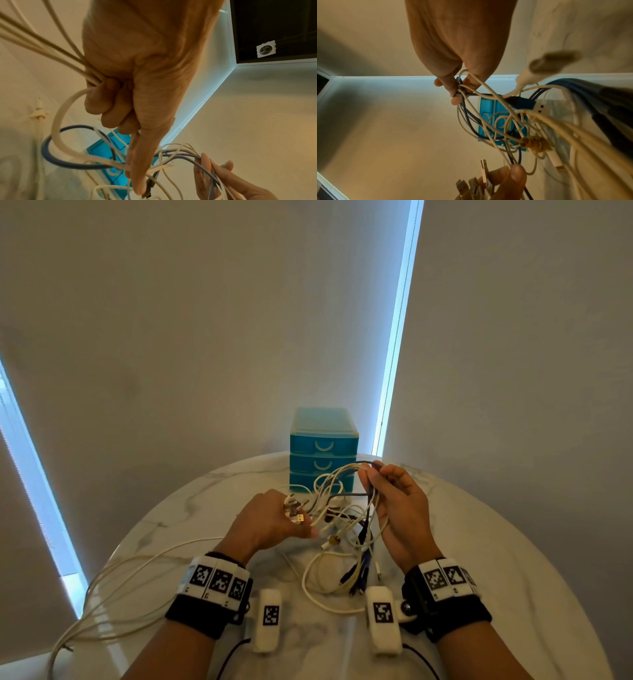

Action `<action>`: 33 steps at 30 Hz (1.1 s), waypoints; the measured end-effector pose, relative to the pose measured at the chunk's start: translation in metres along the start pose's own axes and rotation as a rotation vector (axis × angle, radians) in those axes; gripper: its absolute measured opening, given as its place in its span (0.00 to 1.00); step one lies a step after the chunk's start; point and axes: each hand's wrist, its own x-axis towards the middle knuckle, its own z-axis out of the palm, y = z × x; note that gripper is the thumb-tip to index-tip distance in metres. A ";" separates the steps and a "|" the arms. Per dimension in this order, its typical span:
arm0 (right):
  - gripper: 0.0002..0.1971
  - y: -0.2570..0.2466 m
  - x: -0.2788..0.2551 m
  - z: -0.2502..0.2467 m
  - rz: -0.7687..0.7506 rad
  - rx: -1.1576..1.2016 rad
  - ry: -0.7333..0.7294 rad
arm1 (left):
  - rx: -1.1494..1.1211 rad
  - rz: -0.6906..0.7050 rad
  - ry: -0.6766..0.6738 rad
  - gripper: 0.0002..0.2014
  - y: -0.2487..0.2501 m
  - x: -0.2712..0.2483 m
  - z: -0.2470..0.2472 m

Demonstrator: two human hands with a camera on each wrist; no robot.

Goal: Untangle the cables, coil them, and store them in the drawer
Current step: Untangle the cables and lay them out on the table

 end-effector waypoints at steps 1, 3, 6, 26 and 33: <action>0.06 -0.001 0.001 -0.001 -0.010 -0.012 0.007 | 0.002 0.020 0.017 0.15 0.001 -0.001 -0.001; 0.05 -0.002 0.006 -0.007 -0.052 -0.051 0.051 | -0.118 0.113 0.056 0.11 0.007 -0.007 -0.006; 0.07 0.000 0.014 -0.024 -0.125 -0.182 0.175 | -0.596 0.219 0.241 0.06 0.018 -0.017 -0.019; 0.06 0.006 -0.008 -0.002 -0.144 -1.098 -0.307 | -0.541 0.256 -0.046 0.07 0.034 -0.028 -0.011; 0.06 0.006 -0.007 -0.004 -0.294 -0.988 -0.198 | -0.518 0.136 0.120 0.13 0.031 -0.022 -0.012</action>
